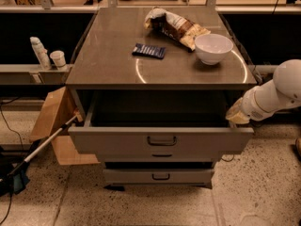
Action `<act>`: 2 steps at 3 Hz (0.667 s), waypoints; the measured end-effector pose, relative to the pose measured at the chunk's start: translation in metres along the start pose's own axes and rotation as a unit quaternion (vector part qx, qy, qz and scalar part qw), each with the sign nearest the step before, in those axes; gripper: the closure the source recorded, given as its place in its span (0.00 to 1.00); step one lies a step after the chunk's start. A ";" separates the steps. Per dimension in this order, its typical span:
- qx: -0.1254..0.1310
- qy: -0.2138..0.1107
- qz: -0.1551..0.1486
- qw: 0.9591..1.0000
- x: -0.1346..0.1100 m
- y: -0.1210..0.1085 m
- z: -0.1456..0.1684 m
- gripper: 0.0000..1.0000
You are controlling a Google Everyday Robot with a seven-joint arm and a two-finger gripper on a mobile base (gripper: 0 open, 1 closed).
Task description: Open top drawer
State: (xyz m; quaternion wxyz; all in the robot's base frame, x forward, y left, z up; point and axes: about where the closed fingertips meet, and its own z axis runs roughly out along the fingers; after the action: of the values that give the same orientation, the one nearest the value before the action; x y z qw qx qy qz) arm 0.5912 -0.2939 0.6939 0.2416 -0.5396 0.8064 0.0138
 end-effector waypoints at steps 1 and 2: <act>-0.029 -0.003 -0.013 0.999 0.006 0.015 0.001 1.00; -0.040 -0.009 -0.016 0.999 0.011 0.041 -0.013 1.00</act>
Offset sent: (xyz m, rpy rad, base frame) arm -0.1137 0.0088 0.0005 0.0391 0.0933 0.0830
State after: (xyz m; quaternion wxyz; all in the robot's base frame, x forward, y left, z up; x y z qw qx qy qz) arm 0.5476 -0.2898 0.6909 0.2272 -0.5612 0.7945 0.0470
